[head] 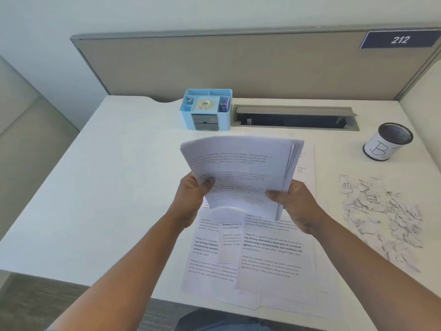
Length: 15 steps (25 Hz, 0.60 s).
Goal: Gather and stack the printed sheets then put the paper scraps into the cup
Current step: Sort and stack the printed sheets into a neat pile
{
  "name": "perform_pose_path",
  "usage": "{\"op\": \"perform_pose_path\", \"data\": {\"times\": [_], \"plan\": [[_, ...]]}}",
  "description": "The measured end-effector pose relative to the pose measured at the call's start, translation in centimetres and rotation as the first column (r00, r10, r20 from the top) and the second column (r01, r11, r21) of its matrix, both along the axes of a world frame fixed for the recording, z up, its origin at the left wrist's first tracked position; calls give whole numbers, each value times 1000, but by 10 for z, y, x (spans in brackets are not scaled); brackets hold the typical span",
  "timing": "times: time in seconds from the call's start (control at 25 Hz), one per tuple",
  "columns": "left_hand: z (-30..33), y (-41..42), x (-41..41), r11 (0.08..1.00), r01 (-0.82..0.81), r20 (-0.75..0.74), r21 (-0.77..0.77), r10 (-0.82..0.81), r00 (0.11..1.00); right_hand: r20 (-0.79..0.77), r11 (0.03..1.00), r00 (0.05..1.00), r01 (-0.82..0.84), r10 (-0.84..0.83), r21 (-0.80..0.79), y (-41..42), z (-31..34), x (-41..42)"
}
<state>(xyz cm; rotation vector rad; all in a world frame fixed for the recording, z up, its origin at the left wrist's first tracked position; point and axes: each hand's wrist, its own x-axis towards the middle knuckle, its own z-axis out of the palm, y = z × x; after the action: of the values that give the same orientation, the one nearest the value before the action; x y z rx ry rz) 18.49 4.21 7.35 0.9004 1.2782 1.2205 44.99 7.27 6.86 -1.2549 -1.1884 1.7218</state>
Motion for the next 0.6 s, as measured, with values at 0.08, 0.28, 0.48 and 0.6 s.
{"op": "perform_pose_path", "data": {"times": [0.08, 0.28, 0.48, 0.6], "plan": [[-3, -5, 4, 999, -2, 7, -37, 2, 1000, 71, 1000, 997, -3, 3, -8, -5, -7, -2], [-3, -9, 14, 997, -26, -27, -67, 24, 999, 123, 1000, 992, 27, -25, -11, -6, -12, -7], [-2, -12, 19, 997, -34, -38, -70, 31, 999, 161, 1000, 987, 19, -17, -9, -9, -17, -8], [-5, -10, 20, 996, -50, -37, -71, 48, 998, 202, 1000, 979, 27, -25, -7, -10, -20, -7]]}}
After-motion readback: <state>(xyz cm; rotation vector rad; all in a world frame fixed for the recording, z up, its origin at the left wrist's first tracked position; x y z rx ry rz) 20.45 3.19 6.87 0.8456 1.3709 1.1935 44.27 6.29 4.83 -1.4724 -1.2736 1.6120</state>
